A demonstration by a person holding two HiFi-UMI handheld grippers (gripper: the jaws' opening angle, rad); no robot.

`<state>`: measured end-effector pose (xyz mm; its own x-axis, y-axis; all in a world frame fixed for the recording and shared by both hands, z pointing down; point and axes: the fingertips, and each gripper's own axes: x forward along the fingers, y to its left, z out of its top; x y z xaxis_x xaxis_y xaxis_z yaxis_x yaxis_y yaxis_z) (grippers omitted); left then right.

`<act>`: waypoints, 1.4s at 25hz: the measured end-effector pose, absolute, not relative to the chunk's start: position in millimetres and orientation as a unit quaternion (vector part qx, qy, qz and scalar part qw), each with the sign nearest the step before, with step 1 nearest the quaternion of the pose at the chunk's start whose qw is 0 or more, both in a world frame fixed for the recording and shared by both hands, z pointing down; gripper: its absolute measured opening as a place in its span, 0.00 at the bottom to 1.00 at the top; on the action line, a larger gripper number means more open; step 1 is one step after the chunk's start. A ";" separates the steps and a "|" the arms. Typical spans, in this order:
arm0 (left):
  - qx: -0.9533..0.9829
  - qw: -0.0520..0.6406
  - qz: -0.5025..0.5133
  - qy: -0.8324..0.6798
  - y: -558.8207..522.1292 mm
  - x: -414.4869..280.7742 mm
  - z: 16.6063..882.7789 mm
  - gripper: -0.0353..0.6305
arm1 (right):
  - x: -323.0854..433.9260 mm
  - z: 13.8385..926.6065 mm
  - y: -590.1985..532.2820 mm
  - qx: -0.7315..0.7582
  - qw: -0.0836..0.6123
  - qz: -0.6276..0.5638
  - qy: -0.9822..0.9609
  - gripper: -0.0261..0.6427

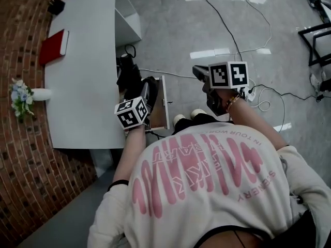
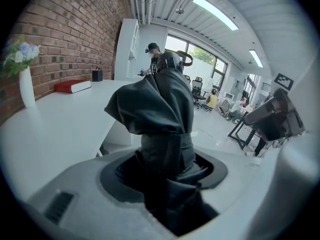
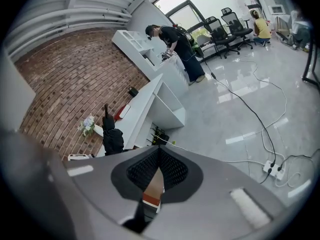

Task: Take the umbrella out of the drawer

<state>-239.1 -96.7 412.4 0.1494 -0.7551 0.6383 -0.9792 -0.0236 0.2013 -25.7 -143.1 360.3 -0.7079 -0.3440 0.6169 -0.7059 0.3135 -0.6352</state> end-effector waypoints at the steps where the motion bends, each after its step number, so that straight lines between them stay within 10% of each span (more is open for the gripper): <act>1: 0.691 0.311 0.169 -0.630 -99.3 -239.1 406.8 0.43 | -25.8 356.0 -147.6 0.334 0.185 0.478 -0.791 0.06; 35: 0.767 0.183 -0.033 -0.614 -132.7 -209.6 179.6 0.43 | -91.5 160.2 -159.4 0.261 0.059 0.328 -0.906 0.06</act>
